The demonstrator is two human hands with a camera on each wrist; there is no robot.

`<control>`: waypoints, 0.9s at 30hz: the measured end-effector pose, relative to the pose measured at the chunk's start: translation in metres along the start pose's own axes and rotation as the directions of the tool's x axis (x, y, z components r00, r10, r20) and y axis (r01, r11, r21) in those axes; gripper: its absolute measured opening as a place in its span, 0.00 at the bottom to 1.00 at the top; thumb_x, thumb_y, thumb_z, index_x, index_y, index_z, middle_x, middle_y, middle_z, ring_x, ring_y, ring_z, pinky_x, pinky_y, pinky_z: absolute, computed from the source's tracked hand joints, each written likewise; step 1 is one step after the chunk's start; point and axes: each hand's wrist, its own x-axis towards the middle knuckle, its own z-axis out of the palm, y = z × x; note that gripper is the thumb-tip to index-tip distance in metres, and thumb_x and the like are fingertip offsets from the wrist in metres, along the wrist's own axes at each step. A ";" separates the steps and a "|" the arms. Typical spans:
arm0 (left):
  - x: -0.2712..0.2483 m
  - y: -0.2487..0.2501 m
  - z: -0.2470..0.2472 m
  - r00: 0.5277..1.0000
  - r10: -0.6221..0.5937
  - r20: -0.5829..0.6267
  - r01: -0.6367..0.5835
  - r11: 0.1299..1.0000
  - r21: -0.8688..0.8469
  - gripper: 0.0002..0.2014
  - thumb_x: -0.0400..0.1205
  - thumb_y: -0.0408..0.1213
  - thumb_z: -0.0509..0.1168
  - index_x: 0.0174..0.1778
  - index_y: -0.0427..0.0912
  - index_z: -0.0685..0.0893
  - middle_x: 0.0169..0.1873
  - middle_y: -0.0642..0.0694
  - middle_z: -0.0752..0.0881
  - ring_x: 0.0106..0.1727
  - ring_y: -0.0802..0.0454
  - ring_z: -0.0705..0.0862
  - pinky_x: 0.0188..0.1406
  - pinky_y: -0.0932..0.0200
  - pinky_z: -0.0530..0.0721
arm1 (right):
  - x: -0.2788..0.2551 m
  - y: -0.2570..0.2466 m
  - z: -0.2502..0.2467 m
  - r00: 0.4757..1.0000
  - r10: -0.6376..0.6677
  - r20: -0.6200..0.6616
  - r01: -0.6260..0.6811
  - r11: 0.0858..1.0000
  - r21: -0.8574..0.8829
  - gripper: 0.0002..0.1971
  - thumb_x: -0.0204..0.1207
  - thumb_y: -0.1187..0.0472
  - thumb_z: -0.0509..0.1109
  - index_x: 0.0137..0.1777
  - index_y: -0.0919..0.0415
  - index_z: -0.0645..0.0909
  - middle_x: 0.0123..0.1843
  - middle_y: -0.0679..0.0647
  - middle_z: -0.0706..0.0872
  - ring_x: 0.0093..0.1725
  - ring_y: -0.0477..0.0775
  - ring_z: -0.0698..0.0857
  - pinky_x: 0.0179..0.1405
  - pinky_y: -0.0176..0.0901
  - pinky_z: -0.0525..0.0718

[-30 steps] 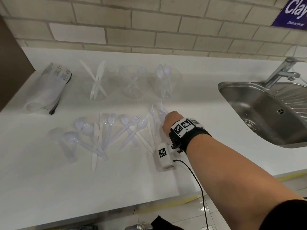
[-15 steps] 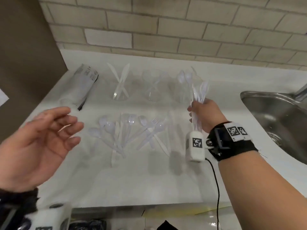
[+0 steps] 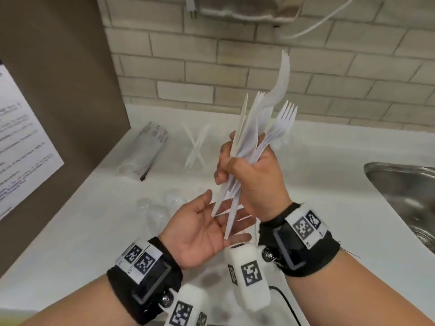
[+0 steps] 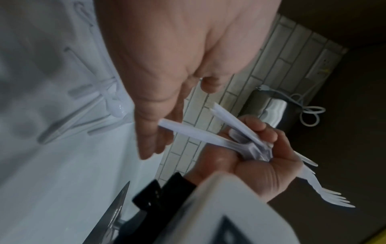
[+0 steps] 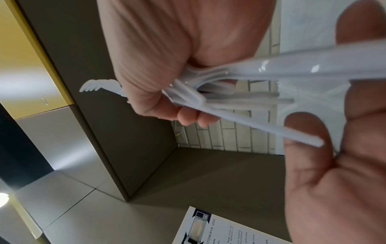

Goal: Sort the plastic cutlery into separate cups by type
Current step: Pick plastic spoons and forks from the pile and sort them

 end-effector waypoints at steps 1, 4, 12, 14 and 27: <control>0.000 -0.002 -0.001 0.999 -0.032 0.002 0.032 0.999 -0.002 0.31 0.87 0.52 0.50 0.57 0.26 0.84 0.65 0.26 0.79 0.74 0.28 0.72 0.77 0.32 0.63 | -0.001 0.001 0.001 1.000 -0.011 0.004 0.011 1.000 -0.022 0.15 0.62 0.76 0.62 0.39 0.54 0.79 0.32 0.58 0.78 0.26 0.60 0.75 0.32 0.52 0.76; -0.001 -0.008 -0.004 0.997 -0.070 -0.023 0.070 0.998 -0.007 0.32 0.87 0.53 0.50 0.74 0.26 0.73 0.67 0.24 0.77 0.66 0.28 0.80 0.71 0.36 0.75 | 0.001 0.001 0.002 0.999 -0.019 0.039 0.021 0.998 -0.063 0.17 0.63 0.74 0.64 0.35 0.47 0.82 0.30 0.58 0.79 0.26 0.61 0.77 0.33 0.53 0.78; 0.001 0.009 0.010 0.976 0.205 -0.076 -0.207 0.978 -0.015 0.21 0.87 0.42 0.52 0.72 0.36 0.78 0.65 0.36 0.84 0.60 0.40 0.86 0.62 0.42 0.84 | -0.010 0.029 -0.003 0.991 0.136 0.008 -0.131 0.967 -0.217 0.11 0.62 0.72 0.72 0.46 0.71 0.83 0.35 0.62 0.84 0.37 0.56 0.85 0.38 0.52 0.85; 0.004 0.010 0.008 0.971 0.209 -0.119 -0.211 0.978 0.000 0.20 0.89 0.42 0.50 0.71 0.37 0.78 0.62 0.36 0.86 0.59 0.41 0.86 0.59 0.41 0.86 | -0.006 0.032 -0.004 0.990 0.140 0.024 -0.133 0.972 -0.192 0.14 0.63 0.75 0.70 0.46 0.60 0.85 0.33 0.56 0.84 0.34 0.56 0.84 0.37 0.50 0.84; 0.002 0.031 0.012 0.900 0.430 0.074 -0.403 0.755 0.517 0.19 0.80 0.57 0.60 0.55 0.49 0.87 0.44 0.47 0.80 0.45 0.49 0.76 0.55 0.52 0.71 | 0.007 0.034 -0.015 0.963 0.270 0.025 -0.261 0.949 -0.179 0.12 0.75 0.76 0.62 0.34 0.63 0.79 0.22 0.57 0.74 0.24 0.55 0.73 0.27 0.42 0.75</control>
